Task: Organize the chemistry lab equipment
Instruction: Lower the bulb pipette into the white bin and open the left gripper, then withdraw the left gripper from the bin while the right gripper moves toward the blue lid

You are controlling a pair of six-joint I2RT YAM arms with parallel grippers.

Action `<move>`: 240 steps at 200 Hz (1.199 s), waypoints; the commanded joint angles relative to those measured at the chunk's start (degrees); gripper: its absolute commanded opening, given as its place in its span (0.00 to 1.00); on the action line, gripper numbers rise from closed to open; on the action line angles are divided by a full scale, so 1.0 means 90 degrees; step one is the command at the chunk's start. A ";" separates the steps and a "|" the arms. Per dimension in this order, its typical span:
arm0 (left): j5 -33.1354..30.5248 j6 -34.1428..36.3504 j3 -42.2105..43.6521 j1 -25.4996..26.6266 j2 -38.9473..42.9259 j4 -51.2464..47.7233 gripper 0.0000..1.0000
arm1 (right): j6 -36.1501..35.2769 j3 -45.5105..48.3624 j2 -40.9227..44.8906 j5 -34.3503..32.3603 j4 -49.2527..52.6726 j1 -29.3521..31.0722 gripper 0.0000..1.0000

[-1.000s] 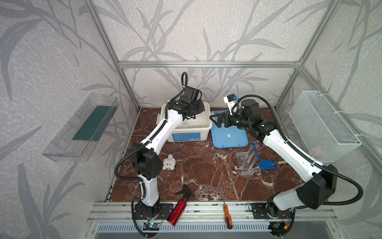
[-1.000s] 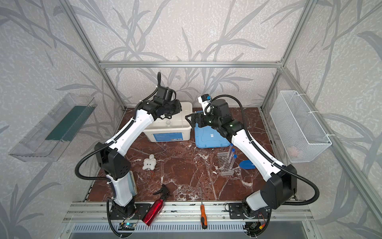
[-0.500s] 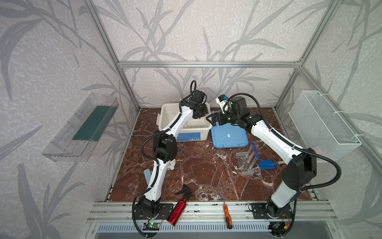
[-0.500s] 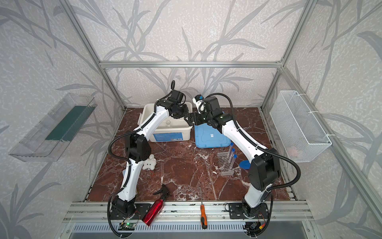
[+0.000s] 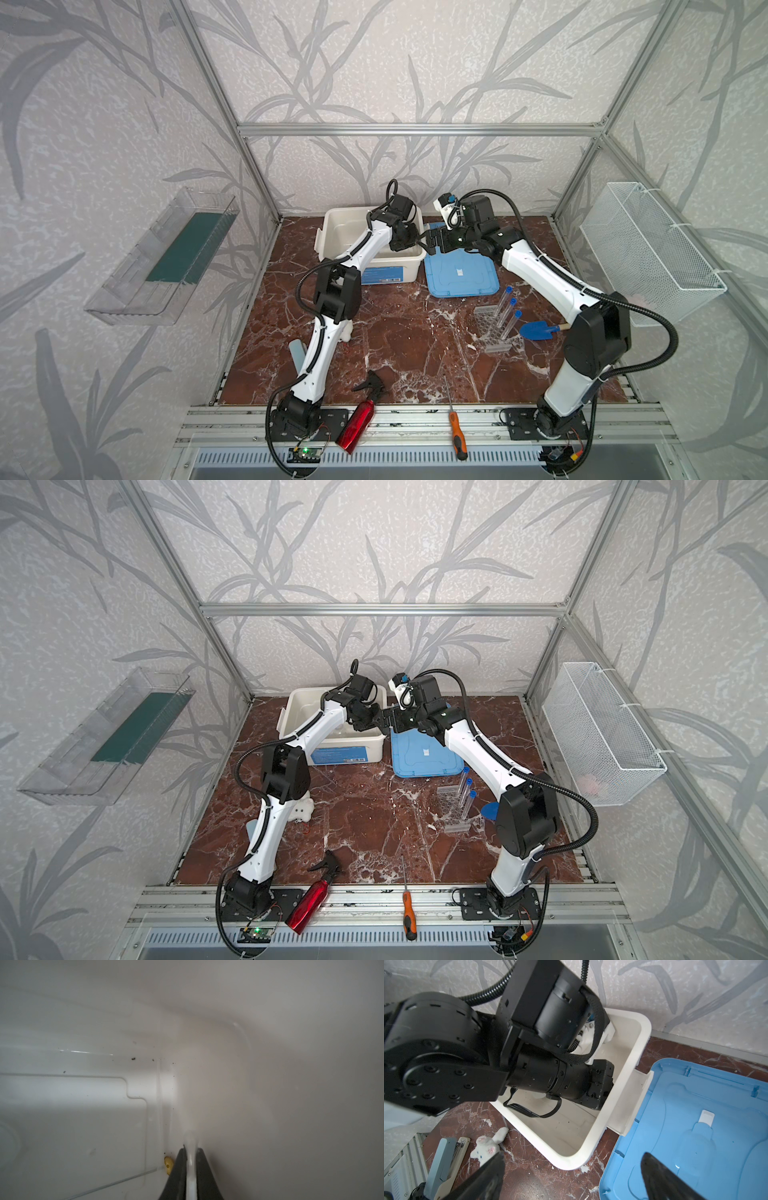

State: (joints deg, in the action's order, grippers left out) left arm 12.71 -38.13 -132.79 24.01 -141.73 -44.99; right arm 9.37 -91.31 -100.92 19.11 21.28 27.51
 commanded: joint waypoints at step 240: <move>0.0099 0.0496 0.1920 -0.0009 0.3954 0.0367 0.99 | -0.0157 0.0366 0.1546 -0.0194 0.0686 -0.0878 0.99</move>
State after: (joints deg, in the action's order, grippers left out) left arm 10.57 -33.69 -122.93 23.57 -112.46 -46.28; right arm 8.08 -88.53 -89.03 16.51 24.75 21.80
